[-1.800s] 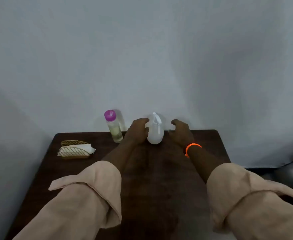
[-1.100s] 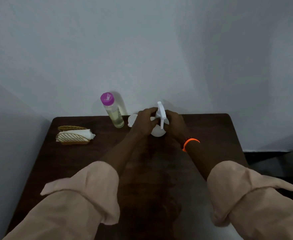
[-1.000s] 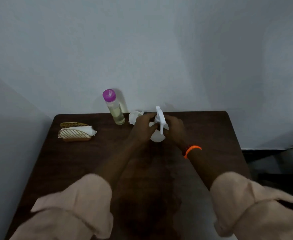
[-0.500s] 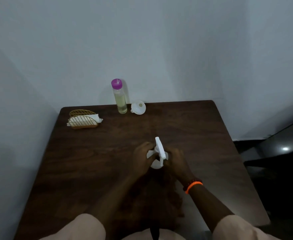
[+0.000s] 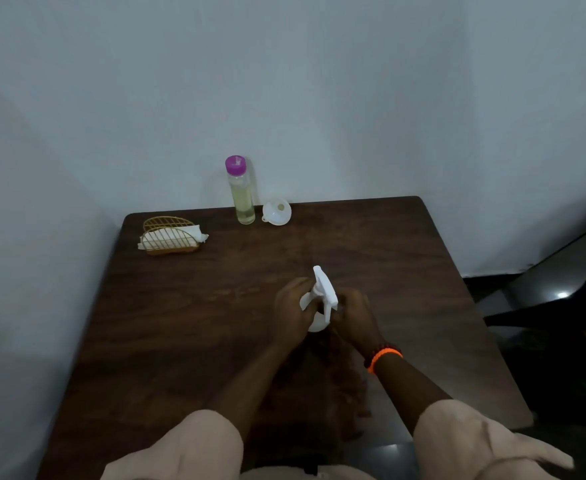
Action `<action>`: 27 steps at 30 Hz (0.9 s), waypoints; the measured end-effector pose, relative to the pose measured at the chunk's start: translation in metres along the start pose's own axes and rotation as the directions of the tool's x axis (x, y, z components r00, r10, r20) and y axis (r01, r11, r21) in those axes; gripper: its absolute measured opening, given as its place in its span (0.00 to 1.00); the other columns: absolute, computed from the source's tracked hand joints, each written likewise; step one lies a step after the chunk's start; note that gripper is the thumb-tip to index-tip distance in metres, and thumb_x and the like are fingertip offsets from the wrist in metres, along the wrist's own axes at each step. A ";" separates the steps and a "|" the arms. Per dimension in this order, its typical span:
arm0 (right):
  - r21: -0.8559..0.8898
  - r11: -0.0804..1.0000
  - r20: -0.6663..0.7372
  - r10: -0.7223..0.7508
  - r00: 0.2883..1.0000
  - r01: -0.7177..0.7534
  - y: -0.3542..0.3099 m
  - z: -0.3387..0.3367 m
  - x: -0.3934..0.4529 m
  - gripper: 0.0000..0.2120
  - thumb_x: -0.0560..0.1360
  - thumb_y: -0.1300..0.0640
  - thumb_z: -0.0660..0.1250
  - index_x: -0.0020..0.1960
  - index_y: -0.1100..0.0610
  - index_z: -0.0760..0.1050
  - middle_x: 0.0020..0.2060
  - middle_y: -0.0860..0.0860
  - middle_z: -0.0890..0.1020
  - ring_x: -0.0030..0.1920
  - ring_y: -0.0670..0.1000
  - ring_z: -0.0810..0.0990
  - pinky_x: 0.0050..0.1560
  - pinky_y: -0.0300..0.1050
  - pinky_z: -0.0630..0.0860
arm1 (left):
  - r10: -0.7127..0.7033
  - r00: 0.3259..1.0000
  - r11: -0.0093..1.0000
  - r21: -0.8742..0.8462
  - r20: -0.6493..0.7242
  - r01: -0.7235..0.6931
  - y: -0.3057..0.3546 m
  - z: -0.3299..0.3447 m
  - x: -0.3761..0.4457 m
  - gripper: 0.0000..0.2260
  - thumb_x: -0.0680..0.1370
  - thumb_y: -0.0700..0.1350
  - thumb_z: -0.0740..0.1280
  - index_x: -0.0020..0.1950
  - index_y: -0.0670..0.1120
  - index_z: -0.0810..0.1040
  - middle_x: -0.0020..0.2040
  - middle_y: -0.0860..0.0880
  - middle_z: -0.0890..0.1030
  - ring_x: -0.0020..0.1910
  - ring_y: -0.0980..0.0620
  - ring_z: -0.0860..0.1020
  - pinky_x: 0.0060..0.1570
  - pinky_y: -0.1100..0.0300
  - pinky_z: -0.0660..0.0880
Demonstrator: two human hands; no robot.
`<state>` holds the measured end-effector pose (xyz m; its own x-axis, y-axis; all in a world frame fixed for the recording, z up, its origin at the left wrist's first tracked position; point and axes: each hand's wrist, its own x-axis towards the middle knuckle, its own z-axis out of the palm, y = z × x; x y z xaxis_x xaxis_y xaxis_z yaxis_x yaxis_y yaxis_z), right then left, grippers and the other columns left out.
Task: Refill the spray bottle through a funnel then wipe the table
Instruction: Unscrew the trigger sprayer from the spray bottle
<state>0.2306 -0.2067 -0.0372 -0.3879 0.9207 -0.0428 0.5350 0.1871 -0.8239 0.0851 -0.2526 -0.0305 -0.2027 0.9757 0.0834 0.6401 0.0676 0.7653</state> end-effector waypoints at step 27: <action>0.145 0.985 0.009 0.089 0.996 -0.089 0.000 0.001 -0.002 0.07 0.75 0.58 0.70 0.41 0.49 0.84 0.37 0.47 0.87 0.40 0.43 0.85 0.38 0.42 0.81 | -0.244 0.967 0.924 -0.321 -0.072 0.209 0.015 0.010 -0.002 0.22 0.75 0.36 0.72 0.69 0.45 0.76 0.63 0.51 0.81 0.60 0.58 0.78 0.57 0.66 0.75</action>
<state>0.2305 -0.2086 -0.0377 -0.3457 0.9305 -0.1211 0.4534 0.0526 -0.8898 0.1030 -0.2517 -0.0256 -0.4054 0.9122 -0.0601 0.3108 0.1993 0.9294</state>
